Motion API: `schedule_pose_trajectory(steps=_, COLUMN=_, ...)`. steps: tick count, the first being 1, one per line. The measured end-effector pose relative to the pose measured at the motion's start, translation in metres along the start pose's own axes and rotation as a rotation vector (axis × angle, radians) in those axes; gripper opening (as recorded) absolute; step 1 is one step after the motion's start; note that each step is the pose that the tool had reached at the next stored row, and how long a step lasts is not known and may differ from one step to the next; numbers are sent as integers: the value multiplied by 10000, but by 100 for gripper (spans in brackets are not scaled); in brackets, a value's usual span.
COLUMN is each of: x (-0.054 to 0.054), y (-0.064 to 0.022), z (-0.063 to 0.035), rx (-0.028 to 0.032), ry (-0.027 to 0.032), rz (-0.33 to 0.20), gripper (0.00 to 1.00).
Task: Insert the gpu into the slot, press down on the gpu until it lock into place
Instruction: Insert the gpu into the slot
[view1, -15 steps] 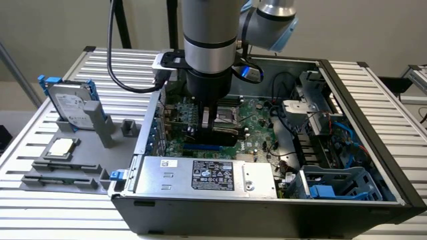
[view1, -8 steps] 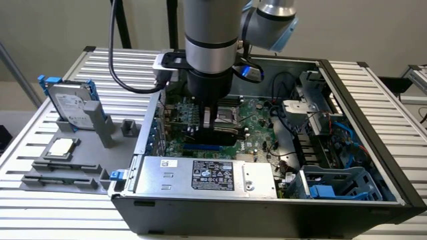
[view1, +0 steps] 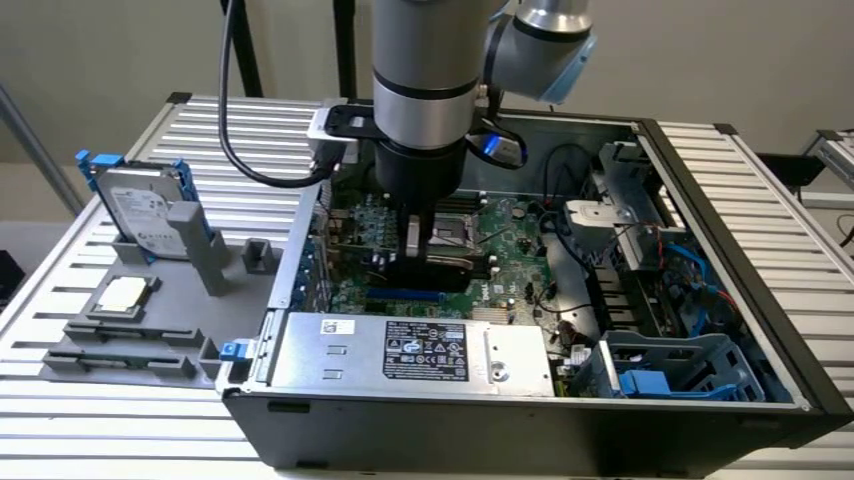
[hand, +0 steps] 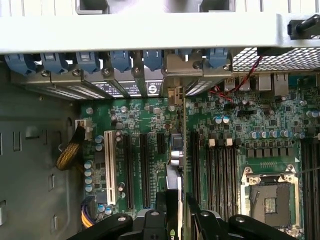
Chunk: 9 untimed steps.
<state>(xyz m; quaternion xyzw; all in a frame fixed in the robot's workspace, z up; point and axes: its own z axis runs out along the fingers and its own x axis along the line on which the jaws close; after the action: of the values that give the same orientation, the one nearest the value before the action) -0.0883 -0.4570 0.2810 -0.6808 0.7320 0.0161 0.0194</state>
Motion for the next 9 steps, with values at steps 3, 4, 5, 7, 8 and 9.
schedule_pose_trajectory(steps=3, x=-2, y=-13, z=6, rx=-69, ry=6, rz=4, gripper=26)
schedule_pose_trajectory(steps=4, x=-3, y=-26, z=9, rx=-78, ry=6, rz=5, gripper=26)
schedule_pose_trajectory(steps=5, x=-3, y=-38, z=12, rx=-82, ry=5, rz=5, gripper=26)
schedule_pose_trajectory(steps=7, x=-4, y=-51, z=20, rx=-87, ry=7, rz=5, gripper=26)
schedule_pose_trajectory(steps=8, x=-4, y=-51, z=29, rx=-96, ry=8, rz=6, gripper=26)
schedule_pose_trajectory(steps=9, x=-3, y=-51, z=40, rx=-107, ry=9, rz=8, gripper=26)
